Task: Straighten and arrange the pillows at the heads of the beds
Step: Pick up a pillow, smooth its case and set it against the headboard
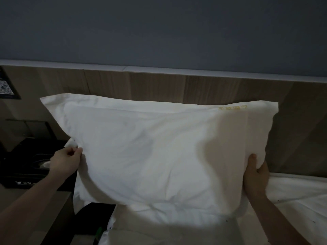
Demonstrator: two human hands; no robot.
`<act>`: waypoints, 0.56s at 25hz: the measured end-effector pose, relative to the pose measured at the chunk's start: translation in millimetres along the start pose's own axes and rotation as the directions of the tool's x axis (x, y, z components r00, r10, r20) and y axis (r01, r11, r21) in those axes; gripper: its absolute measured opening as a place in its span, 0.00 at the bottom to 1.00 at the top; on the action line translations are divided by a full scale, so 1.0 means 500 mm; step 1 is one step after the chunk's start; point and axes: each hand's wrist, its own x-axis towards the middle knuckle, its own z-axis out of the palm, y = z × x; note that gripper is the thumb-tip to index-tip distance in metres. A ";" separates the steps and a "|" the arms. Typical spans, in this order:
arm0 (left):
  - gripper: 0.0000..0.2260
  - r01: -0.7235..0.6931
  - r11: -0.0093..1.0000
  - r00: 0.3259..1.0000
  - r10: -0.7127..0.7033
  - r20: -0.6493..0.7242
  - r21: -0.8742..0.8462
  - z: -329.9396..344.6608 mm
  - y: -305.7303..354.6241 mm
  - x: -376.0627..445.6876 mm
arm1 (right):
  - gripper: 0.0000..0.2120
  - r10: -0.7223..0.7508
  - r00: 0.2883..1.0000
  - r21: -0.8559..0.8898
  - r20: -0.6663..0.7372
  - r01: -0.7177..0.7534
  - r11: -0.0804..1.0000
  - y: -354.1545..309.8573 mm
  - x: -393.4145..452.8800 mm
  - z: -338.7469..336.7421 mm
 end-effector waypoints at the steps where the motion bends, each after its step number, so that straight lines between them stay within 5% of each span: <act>1: 0.14 0.005 0.999 1.000 -0.007 0.029 0.048 0.004 0.002 0.002 | 0.23 0.017 1.000 -0.032 0.012 -0.016 0.999 0.004 -0.001 0.001; 4: 0.13 0.030 0.989 0.994 -0.045 0.101 0.142 -0.003 0.022 0.022 | 0.22 0.045 0.996 -0.059 0.079 -0.040 0.997 -0.006 0.009 0.001; 10: 0.30 -0.014 0.993 0.997 0.005 -0.079 -0.115 -0.059 0.144 0.097 | 0.28 -0.096 0.994 -0.071 0.059 0.100 0.992 -0.120 0.096 0.014; 14: 0.35 -0.072 0.993 0.997 0.069 -0.041 -0.094 -0.078 0.203 0.165 | 0.29 -0.199 0.980 -0.083 0.029 0.201 0.976 -0.201 0.153 0.065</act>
